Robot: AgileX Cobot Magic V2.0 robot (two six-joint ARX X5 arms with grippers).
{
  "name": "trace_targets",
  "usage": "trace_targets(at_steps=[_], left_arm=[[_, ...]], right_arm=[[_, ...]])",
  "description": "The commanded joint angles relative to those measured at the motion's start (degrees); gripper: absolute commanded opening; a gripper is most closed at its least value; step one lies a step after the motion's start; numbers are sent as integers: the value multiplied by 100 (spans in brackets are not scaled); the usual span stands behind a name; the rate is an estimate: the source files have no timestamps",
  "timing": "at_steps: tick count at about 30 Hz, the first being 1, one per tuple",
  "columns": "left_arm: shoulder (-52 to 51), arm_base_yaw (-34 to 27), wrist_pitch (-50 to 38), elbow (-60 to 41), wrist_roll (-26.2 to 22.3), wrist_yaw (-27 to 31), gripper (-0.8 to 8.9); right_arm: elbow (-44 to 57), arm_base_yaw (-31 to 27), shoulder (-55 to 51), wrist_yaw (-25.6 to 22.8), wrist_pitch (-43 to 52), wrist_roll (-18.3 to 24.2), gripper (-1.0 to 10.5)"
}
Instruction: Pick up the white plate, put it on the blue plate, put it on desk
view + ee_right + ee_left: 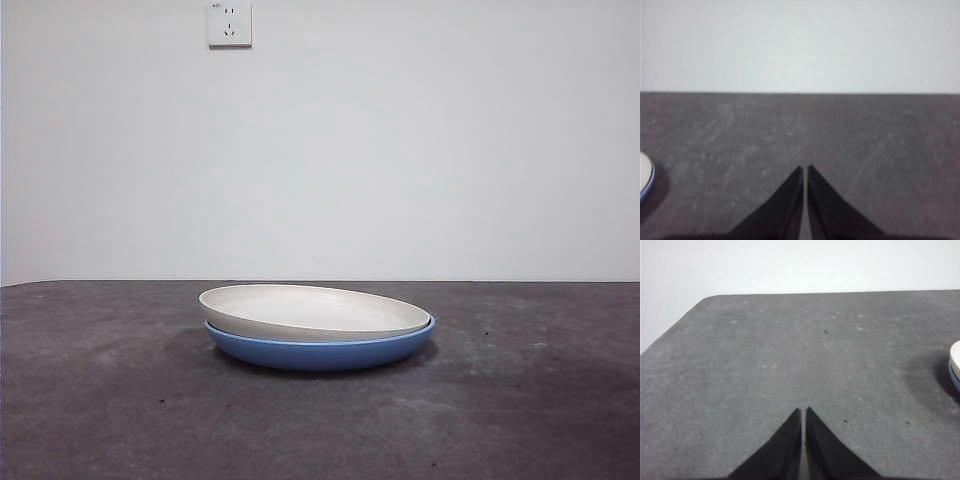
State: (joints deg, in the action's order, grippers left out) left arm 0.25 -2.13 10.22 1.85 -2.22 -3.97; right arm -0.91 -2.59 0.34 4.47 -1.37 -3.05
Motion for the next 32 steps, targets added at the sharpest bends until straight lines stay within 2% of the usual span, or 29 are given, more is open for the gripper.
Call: trace_targets(at_steps=[1,5,32], left_arm=[[-7,-11,46,-118,15,13,15],[-7,-11,46,-118,15,13,15],[-7,-11,46,-118,15,13,15]], right_arm=[[31,-2,-13,-11,-278,-92,8],[28,-2,-13,-13,-901,-120,8],[26,-2,-13,-4,-726,-142,8]])
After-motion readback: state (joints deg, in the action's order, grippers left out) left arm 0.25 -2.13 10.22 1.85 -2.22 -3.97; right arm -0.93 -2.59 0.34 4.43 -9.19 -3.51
